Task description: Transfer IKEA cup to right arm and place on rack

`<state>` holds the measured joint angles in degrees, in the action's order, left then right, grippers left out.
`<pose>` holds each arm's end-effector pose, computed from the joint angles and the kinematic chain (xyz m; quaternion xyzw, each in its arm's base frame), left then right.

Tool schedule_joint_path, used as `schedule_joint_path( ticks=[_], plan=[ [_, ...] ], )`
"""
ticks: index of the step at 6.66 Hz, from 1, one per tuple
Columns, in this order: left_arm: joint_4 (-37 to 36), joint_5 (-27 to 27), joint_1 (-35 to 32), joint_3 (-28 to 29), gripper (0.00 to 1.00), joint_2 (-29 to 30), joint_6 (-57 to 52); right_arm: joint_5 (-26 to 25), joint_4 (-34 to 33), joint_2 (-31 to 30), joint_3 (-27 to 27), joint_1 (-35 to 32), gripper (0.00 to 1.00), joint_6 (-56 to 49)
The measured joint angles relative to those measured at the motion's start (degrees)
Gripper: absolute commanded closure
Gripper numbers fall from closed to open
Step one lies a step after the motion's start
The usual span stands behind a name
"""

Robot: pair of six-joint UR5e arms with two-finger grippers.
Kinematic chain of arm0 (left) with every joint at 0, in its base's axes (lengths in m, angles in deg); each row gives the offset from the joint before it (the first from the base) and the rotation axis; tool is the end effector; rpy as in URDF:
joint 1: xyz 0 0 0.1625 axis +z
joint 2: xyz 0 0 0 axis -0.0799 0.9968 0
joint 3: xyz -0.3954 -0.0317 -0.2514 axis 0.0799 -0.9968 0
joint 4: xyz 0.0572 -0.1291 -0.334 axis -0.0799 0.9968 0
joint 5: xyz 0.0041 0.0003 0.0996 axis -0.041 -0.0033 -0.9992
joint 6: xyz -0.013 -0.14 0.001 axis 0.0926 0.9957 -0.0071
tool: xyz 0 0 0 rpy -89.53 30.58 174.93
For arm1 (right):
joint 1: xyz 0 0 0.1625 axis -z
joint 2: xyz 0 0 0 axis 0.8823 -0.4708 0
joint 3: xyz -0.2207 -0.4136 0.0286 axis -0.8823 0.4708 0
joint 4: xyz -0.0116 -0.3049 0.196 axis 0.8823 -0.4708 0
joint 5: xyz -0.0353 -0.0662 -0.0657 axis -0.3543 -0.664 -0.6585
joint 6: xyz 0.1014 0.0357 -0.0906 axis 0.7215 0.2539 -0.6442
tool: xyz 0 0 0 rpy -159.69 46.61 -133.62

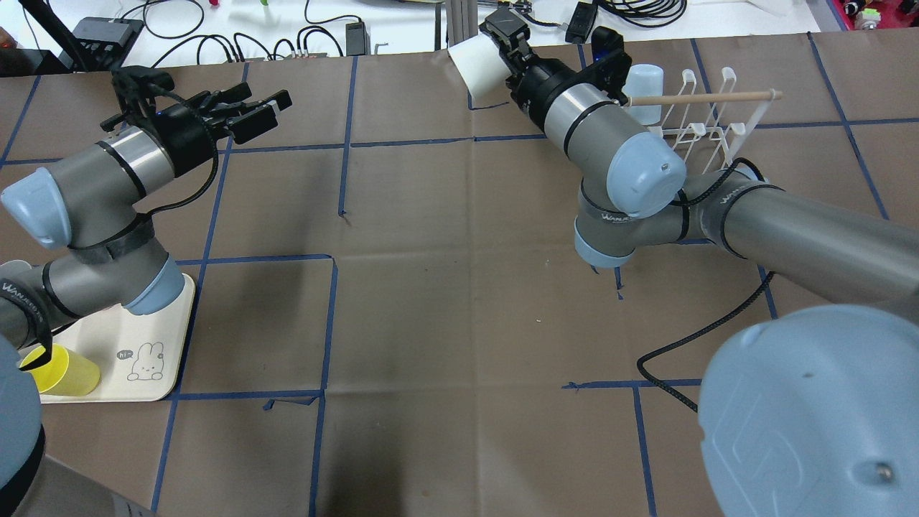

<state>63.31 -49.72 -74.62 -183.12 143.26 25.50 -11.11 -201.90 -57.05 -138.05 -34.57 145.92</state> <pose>-0.0491 -0.5716 0.3857 -0.1175 -0.8100 0.5140 0.2567 0.2498 -0.5909 0.4056 0.2929 0.7058 -0.4202 0.4894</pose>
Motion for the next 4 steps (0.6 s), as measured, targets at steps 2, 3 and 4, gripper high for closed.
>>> schedule_joint_path(
  ticks=[2,3,4],
  plan=[
    [19.25,-18.06,-7.69,5.21,0.02,-4.11,0.34,0.04,-0.1,-0.71,-0.19,5.62,0.82,-19.05],
    [30.25,-25.5,-10.52,8.06,0.02,-6.38,1.96,0.97,-0.34,-1.16,-0.28,8.62,0.83,-28.64],
    [41.87,-31.46,-12.54,11.23,0.02,-8.38,4.75,3.35,-0.58,-1.58,-0.36,12.0,0.83,-39.26]
  ],
)
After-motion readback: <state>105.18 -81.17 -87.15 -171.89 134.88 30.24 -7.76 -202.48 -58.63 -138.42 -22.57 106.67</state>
